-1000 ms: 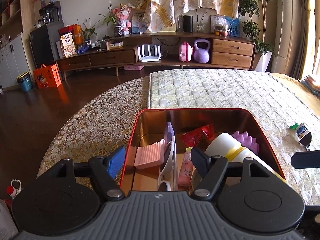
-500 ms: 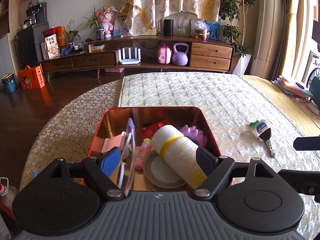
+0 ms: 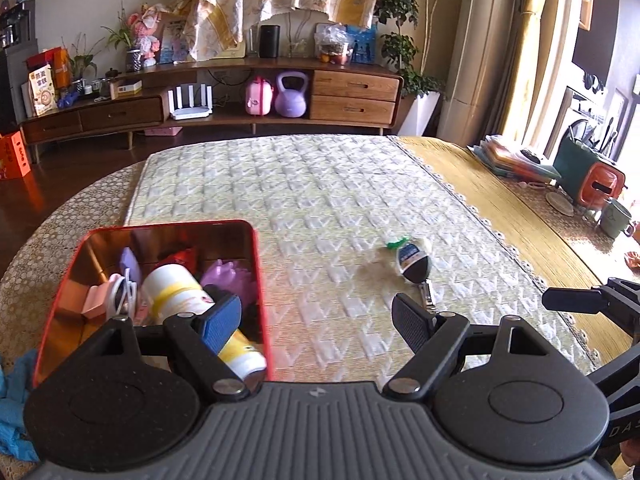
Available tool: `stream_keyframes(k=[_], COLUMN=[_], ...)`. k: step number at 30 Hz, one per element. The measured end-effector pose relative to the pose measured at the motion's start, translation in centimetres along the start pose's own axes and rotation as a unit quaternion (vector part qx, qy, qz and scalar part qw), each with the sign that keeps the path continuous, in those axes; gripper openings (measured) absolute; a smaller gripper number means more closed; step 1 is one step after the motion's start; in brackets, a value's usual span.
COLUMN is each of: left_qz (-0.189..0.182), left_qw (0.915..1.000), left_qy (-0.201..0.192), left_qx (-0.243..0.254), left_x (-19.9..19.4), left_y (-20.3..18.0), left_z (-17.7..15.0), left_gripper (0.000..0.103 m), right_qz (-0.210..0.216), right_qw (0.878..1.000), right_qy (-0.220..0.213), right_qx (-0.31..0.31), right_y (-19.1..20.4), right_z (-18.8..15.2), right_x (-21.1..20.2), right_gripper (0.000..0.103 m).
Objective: Organize rigid objects
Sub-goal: 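Withdraw both grippers from the tin and move the left toward the green-capped bottle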
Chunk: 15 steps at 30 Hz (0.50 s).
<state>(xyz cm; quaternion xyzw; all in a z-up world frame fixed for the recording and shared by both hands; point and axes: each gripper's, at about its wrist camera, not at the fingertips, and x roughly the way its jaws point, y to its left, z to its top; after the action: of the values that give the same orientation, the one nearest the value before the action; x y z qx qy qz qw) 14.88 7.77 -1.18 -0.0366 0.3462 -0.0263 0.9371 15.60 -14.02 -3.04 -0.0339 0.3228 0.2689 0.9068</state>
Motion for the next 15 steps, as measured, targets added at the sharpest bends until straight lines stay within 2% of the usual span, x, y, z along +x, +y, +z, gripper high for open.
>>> stream_keyframes(k=[9,15], left_qz=[-0.030,-0.036], left_qw=[0.9985,0.9971], left_qy=[0.028,0.052], left_qx=[0.037,0.042], left_x=[4.0,7.2], left_y=[-5.6,-7.4], left_z=[2.6,4.0], left_gripper=[0.083,0.083], right_qz=[-0.001,-0.001], right_qw=[1.000,1.000], right_qy=[0.002,0.006], right_qx=[-0.015,-0.018], right_y=[-2.6,-3.3], right_z=[-0.9,-1.1], right_x=[0.5,2.0], right_gripper=[0.103,0.103])
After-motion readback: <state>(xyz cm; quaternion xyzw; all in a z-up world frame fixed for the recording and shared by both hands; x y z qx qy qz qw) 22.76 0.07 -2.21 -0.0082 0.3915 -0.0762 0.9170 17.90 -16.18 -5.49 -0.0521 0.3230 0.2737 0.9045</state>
